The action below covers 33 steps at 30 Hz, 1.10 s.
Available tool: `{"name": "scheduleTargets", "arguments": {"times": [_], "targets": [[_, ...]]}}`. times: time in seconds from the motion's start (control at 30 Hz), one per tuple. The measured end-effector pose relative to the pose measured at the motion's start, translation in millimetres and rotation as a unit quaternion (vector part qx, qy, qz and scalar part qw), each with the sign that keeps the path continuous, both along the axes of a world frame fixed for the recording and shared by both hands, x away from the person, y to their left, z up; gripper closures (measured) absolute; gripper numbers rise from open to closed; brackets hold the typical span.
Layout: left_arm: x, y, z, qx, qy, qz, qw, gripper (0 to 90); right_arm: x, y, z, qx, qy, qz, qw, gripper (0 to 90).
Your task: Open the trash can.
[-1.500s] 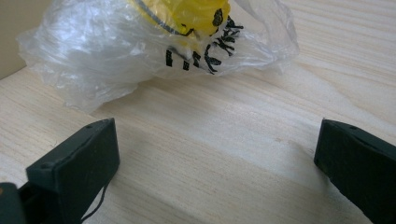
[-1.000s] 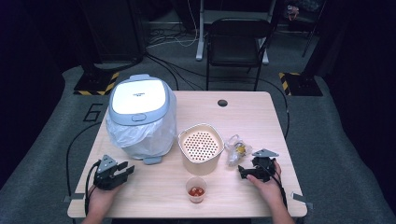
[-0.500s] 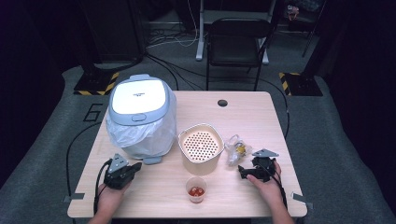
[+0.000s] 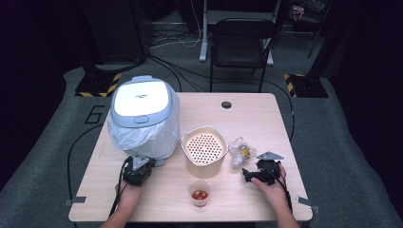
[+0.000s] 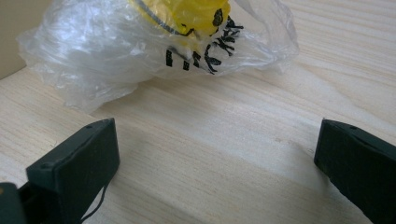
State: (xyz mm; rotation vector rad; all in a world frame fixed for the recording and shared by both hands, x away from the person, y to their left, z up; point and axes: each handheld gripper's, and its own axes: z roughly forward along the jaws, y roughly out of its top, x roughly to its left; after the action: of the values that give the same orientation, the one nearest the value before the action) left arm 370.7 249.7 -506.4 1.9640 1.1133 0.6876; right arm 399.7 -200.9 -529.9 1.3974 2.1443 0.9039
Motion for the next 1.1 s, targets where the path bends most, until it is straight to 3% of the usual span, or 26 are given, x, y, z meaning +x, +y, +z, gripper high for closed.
{"name": "scheduleTargets", "arguments": {"times": [0.07,0.1,0.13,0.2,0.23,0.33,0.37,0.43,0.57,0.83,0.87,1.1], "targets": [[0.3,-0.1,-0.4,0.010,-0.003,-0.003,0.9999,90.0,0.1,0.0,0.0,0.000,0.000,0.000,1.0000,0.0],[0.8,-2.5,-2.7,-0.007,-0.001,0.005,1.0000,90.0,-0.1,0.4,0.0,0.002,0.000,-0.002,1.0000,0.0],[0.8,-2.5,-2.7,-0.007,-0.001,0.005,1.0000,90.0,-0.1,0.4,0.0,0.002,0.000,-0.002,1.0000,0.0],[3.2,-1.4,-3.3,0.006,-0.008,0.016,0.9998,89.6,0.0,0.4,0.0,0.002,0.000,-0.001,1.0000,0.0],[3.8,-1.6,-3.0,-0.009,0.005,0.024,0.9997,89.2,0.0,-0.5,0.0,-0.002,0.000,0.002,1.0000,0.0],[3.1,-2.7,-4.2,0.017,-0.009,0.017,0.9997,87.7,0.0,-0.5,0.0,-0.002,0.000,0.002,1.0000,0.0],[2.0,-5.2,-5.9,0.003,-0.004,0.018,0.9998,87.8,-0.1,0.3,0.0,0.002,0.000,-0.001,1.0000,0.0],[0.3,-4.5,-7.2,0.015,-0.015,0.019,0.9996,85.4,0.2,0.2,-0.1,0.001,-0.001,0.000,1.0000,0.0],[-4.0,-6.5,-14.0,0.012,-0.038,0.028,0.9988,85.7,-0.1,0.3,0.0,0.001,0.000,-0.001,1.0000,0.0],[-3.7,-9.3,-19.5,0.021,-0.030,0.037,0.9986,86.0,-0.1,-0.3,0.0,-0.002,0.000,0.002,1.0000,0.0],[-1.5,-11.1,-20.0,0.021,-0.012,0.036,0.9991,86.0,0.1,0.0,-0.1,0.000,-0.001,0.001,1.0000,0.0],[0.5,-8.4,-20.3,-0.004,-0.004,0.044,0.9990,85.8,-0.2,-0.3,0.1,-0.001,0.000,0.001,1.0000,0.0]]}}
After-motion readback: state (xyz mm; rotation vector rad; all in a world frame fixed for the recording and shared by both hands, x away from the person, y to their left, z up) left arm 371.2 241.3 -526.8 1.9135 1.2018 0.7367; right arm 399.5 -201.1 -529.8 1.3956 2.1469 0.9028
